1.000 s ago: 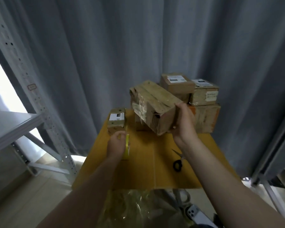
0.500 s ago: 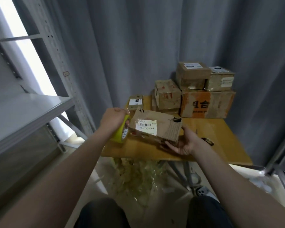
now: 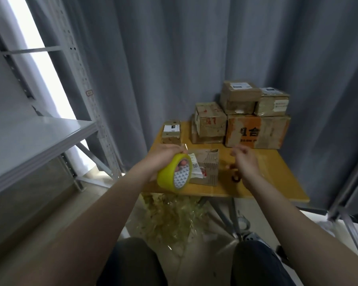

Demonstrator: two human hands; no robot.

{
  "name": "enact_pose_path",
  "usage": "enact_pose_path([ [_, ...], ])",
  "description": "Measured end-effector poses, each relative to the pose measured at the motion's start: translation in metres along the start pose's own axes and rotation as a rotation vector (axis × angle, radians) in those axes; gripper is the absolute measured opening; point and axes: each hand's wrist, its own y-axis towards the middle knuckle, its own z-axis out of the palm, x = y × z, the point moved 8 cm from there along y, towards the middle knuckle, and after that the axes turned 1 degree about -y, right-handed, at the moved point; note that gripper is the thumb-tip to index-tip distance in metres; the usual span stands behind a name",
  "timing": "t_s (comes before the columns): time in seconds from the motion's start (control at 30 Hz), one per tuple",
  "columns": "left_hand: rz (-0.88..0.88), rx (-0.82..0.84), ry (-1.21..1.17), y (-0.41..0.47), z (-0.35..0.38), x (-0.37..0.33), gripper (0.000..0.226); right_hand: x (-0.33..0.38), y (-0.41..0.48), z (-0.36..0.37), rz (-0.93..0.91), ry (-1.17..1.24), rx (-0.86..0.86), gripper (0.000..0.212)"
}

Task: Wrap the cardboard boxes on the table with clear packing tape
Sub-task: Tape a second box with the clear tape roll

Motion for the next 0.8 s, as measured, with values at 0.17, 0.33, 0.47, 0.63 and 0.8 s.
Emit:
enact_pose_path([
  [0.17, 0.160, 0.060, -0.046, -0.011, 0.033, -0.007, 0.024, 0.053, -0.046, 0.016, -0.228, -0.086, 0.364, 0.040],
  [0.33, 0.255, 0.056, -0.030, -0.031, 0.056, -0.021, 0.026, 0.067, -0.079, 0.033, -0.282, -0.202, 0.466, 0.036],
  [0.47, 0.239, 0.096, -0.008, -0.047, 0.067, -0.027, 0.050, 0.073, -0.084, 0.017, -0.298, -0.143, 0.342, 0.020],
  [0.63, 0.240, 0.174, 0.131, -0.061, 0.081, -0.025, 0.101, 0.084, -0.083, -0.003, -0.378, -0.192, 0.213, 0.010],
  [0.8, 0.186, 0.240, 0.085, -0.072, 0.095, -0.020, 0.036, 0.097, -0.079, -0.010, -0.414, -0.212, 0.218, 0.007],
])
